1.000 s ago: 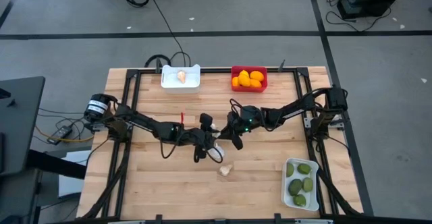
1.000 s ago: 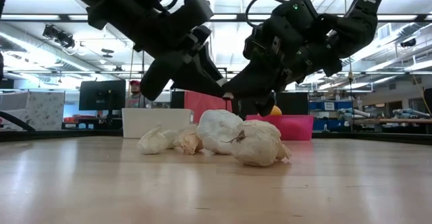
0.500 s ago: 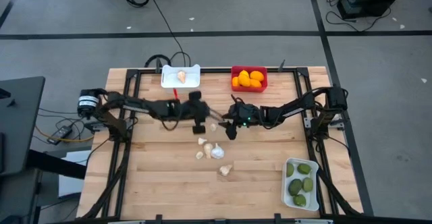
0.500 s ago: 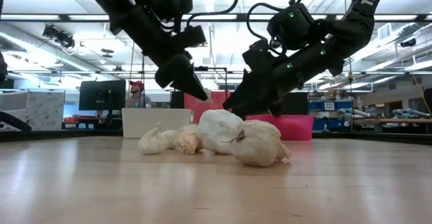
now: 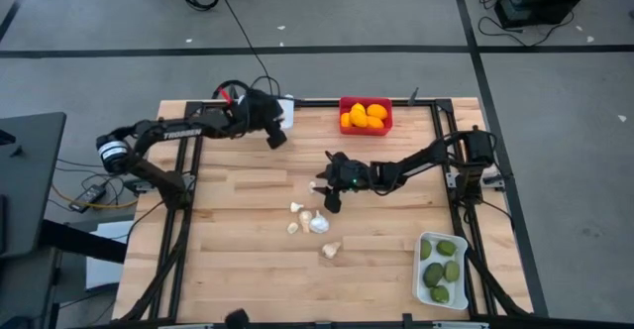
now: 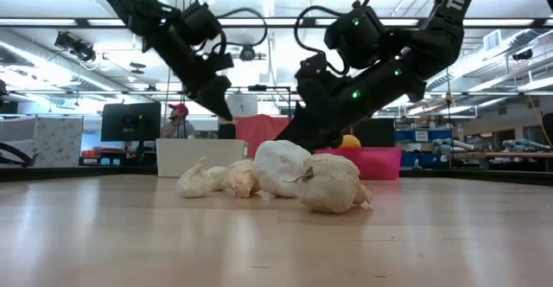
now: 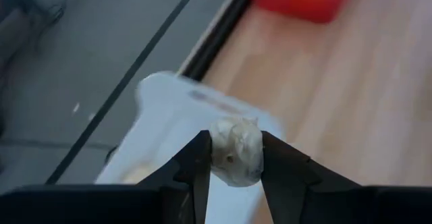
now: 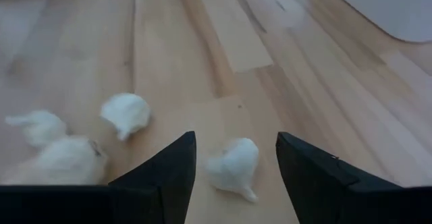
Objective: Sort produce into baskets
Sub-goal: Put the white garlic into the top white bin
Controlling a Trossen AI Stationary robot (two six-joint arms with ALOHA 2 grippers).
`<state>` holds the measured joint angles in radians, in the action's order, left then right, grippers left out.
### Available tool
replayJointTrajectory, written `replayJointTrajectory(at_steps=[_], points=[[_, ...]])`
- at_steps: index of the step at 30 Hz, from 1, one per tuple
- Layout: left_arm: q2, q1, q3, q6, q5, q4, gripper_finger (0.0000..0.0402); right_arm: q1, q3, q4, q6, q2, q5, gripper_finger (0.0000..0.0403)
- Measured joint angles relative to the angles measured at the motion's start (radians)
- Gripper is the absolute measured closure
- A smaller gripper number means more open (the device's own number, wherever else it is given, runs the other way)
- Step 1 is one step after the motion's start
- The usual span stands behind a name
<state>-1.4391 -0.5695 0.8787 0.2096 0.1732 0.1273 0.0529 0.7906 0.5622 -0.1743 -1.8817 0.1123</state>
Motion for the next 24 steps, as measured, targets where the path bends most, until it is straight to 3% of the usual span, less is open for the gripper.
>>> replayJointTrajectory(at_steps=[5,13,17,21,24], points=[[-0.007,-0.073,0.000,-0.060,0.027,0.016,0.0272,0.003,0.001,-0.037,0.051,0.000,0.002,0.0188],[-0.007,-0.134,0.000,-0.106,0.025,0.051,0.0183,0.010,0.021,0.024,0.054,-0.108,-0.052,0.0188],[-0.006,-0.132,0.000,-0.127,0.018,0.090,0.0160,0.010,0.031,0.096,0.048,-0.163,-0.048,0.0189],[-0.005,-0.099,0.000,-0.236,-0.086,0.095,0.0162,0.010,0.031,0.123,0.028,-0.178,-0.026,0.0212],[0.000,-0.053,0.000,-0.240,-0.167,0.092,0.0172,0.012,0.031,0.110,0.029,-0.167,-0.008,0.0258]])
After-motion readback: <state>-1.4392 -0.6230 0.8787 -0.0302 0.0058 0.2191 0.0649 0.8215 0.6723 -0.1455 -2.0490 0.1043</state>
